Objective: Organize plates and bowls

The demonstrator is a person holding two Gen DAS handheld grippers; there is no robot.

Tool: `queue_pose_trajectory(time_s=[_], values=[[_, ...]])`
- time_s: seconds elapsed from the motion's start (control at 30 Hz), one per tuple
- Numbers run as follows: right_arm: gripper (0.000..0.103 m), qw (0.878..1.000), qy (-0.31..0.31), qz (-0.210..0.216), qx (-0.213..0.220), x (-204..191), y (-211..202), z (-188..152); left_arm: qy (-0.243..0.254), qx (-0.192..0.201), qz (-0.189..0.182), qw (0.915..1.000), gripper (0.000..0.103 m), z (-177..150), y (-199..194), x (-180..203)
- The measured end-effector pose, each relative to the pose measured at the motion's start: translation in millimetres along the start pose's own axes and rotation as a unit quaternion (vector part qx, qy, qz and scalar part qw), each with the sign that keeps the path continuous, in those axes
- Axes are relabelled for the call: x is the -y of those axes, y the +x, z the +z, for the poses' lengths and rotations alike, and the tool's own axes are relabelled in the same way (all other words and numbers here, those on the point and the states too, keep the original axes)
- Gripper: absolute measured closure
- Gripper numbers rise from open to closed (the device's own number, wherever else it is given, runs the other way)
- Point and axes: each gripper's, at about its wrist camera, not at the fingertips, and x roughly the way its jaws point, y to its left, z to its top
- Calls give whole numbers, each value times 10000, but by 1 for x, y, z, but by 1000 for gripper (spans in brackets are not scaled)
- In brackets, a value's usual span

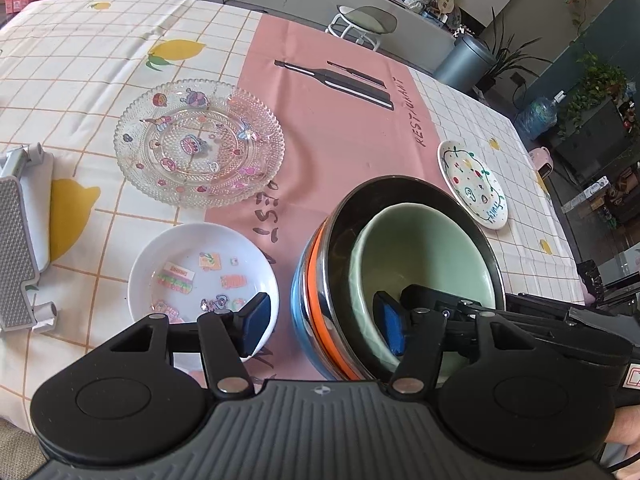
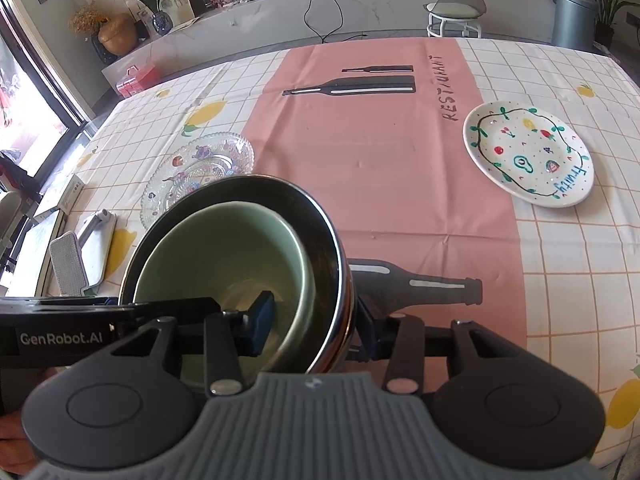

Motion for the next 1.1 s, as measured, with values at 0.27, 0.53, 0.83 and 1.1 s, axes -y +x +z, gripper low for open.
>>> queue_pose_trajectory(time_s=[0.27,0.53,0.83,1.1], values=[[50,9996,139,200,161,5,-20,6,21,349,93,9993,28,2,-21,0],[47,9980,-65,320,547,-1,-51,20,49,691,610,9957,24,3,-45,-2],[48,9941,-497,388,877,-27,-80,26,-289,903,691,9931,24,6,-71,-20],[50,9913,-851,444,904,-57,-82,26,-485,997,1413,9837,24,8,-75,-40]])
